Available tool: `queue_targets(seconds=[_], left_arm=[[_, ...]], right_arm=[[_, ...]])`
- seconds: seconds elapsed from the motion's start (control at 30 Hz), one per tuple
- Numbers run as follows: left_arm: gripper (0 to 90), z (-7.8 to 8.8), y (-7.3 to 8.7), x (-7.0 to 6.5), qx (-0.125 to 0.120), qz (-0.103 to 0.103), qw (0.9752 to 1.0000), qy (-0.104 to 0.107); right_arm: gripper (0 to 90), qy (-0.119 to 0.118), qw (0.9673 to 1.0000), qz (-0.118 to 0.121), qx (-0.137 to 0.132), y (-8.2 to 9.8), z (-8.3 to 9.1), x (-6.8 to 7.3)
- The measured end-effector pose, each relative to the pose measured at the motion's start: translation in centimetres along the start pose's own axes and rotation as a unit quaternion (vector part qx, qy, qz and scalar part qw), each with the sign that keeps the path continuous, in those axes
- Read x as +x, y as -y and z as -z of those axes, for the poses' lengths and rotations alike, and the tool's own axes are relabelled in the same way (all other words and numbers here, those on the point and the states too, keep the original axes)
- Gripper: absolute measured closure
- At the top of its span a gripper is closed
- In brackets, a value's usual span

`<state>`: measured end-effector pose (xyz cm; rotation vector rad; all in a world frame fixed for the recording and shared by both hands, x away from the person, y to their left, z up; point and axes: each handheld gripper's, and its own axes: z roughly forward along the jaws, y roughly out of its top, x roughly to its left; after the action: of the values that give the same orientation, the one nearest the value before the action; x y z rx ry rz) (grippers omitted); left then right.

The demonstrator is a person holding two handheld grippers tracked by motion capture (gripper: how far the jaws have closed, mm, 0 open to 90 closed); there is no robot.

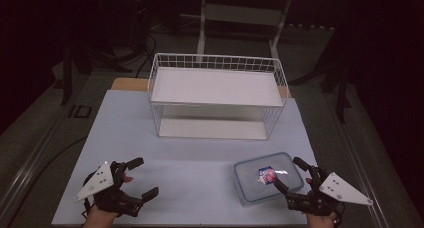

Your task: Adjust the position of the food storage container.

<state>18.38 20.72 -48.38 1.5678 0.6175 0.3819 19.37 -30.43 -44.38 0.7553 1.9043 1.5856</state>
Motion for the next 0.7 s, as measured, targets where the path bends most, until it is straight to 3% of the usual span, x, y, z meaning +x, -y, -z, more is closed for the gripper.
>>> queue_targets(seconds=[0.13, 0.2, 0.47, 0.7], left_arm=[[0.0, -0.1, 0.0, -0.1, -0.001, 0.002, 1.0000, 0.002], [0.0, -0.1, -0.1, -0.1, 0.000, 0.005, 1.0000, 0.005], [0.0, -0.3, -0.2, -0.4, -0.001, 0.002, 0.9999, 0.012], [0.0, -0.3, -0.2, -0.4, -0.003, 0.003, 0.9999, 0.014]], right_arm=[[12.0, -0.007, 0.9999, -0.007, 0.003, -0.3, 0.0, 0.1], [12.1, 0.009, 0.9998, -0.006, 0.017, -0.8, -0.3, 0.2], [13.7, -0.018, 0.9990, -0.010, 0.040, -1.0, -0.2, 0.4], [45.5, -0.046, 0.9933, -0.014, 0.104, 0.9, 0.4, 0.2]])
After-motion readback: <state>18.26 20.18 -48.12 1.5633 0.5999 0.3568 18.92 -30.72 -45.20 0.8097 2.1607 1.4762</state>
